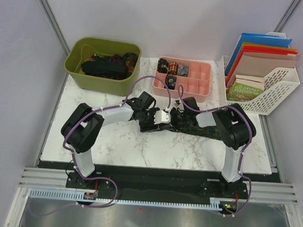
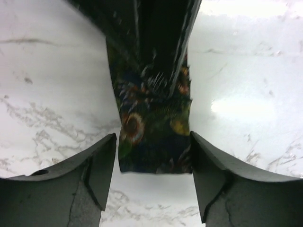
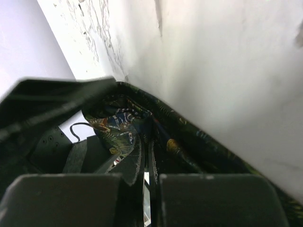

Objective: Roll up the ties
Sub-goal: Roll the tie at the center of the board.

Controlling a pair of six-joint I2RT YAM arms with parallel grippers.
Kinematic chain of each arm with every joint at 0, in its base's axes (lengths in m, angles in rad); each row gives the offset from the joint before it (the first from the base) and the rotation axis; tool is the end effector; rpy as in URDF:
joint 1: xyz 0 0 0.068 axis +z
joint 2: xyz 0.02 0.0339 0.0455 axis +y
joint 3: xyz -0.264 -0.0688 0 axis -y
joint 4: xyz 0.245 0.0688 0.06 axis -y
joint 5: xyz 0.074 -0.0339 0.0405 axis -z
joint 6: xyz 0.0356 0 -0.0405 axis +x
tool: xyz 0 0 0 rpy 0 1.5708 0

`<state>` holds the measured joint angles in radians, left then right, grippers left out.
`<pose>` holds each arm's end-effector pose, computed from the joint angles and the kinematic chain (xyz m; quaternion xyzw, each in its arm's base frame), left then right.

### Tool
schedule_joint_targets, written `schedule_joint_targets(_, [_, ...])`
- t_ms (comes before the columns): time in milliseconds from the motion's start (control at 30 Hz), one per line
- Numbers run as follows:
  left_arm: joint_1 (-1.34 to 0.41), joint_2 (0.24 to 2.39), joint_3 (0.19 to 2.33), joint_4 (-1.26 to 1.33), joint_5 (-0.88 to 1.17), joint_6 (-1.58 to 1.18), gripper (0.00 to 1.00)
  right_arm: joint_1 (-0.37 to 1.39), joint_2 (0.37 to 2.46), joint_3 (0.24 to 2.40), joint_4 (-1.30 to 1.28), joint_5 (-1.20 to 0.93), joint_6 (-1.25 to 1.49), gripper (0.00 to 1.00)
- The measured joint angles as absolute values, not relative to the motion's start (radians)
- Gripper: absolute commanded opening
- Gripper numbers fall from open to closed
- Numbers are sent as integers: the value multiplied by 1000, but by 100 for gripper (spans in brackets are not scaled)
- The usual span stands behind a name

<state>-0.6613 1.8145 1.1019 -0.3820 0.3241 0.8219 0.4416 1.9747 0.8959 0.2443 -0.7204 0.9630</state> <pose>0.2753 -0.2286 0.1592 0.6759 0.6815 -0.1376 0.2446 0.3155 0.1751 0.0940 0.1025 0.8763 0.4686 0.0447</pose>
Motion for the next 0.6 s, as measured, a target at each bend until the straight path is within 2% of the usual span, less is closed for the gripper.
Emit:
schedule_joint_targets(100, [-621,1806,1098,-393,341,842,79,434,1985,900,249,-729,958,0])
schedule_joint_targets(300, [-526,1777,1089,-468,387,895,80,434,1997,895,292,-745,969,0])
schedule_joint_targets(600, [-525,1761,1095,-488,450,908,82,451,2006,890,341,-730,1007,0])
